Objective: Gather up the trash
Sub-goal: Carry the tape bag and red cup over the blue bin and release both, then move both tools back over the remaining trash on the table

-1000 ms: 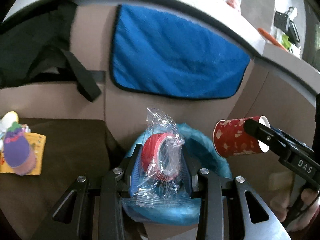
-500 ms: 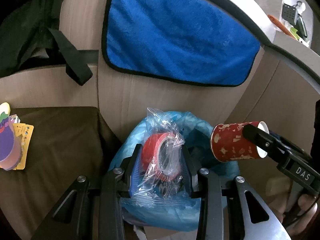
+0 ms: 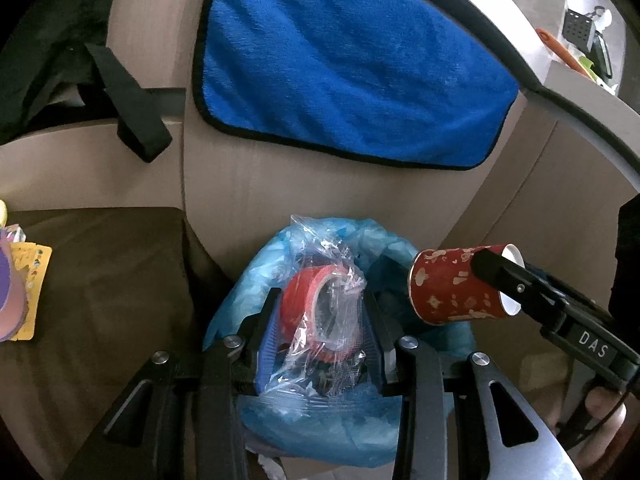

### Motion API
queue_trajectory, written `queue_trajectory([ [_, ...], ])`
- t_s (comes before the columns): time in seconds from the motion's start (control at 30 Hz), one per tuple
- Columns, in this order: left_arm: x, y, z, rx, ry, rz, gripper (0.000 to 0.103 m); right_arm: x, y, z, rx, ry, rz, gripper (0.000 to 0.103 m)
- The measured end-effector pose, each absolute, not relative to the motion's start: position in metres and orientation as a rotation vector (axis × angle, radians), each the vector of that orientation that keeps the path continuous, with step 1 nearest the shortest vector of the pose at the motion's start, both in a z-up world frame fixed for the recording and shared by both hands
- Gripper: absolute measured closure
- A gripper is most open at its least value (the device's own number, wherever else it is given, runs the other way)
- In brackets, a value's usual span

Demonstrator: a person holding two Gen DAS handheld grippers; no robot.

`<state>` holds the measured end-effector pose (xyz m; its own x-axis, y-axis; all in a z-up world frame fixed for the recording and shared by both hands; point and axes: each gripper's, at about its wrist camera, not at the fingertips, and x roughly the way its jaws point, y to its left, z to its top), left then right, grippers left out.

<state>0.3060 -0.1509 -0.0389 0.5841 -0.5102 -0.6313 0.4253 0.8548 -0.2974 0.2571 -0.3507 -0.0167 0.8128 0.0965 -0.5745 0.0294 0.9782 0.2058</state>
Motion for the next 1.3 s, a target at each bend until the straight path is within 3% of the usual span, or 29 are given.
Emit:
queue_trajectory([
  [0.27,0.310,-0.138,-0.028,-0.188,0.776,-0.620,0.033,0.249,-0.365,-0.013,0.263,0.593,0.008,0.037],
  [0.57,0.287,-0.092,-0.003,-0.215,0.685,-0.565,0.017,0.235,-0.349,0.008,0.216,0.576,0.012,0.035],
  [0.73,0.266,-0.042,-0.002,-0.167,0.641,-0.429,0.015,0.226,-0.318,0.015,0.174,0.566,0.061,0.035],
  [0.87,0.249,0.011,-0.004,-0.108,0.605,-0.290,0.003,0.225,-0.279,0.021,0.125,0.555,0.127,0.034],
  [1.1,0.241,0.150,-0.023,-0.213,0.668,-0.099,0.002,0.238,-0.197,0.025,0.055,0.562,0.262,0.033],
  [1.3,0.229,0.224,-0.040,-0.315,0.677,-0.027,0.003,0.261,-0.125,0.013,-0.007,0.621,0.362,0.033],
])
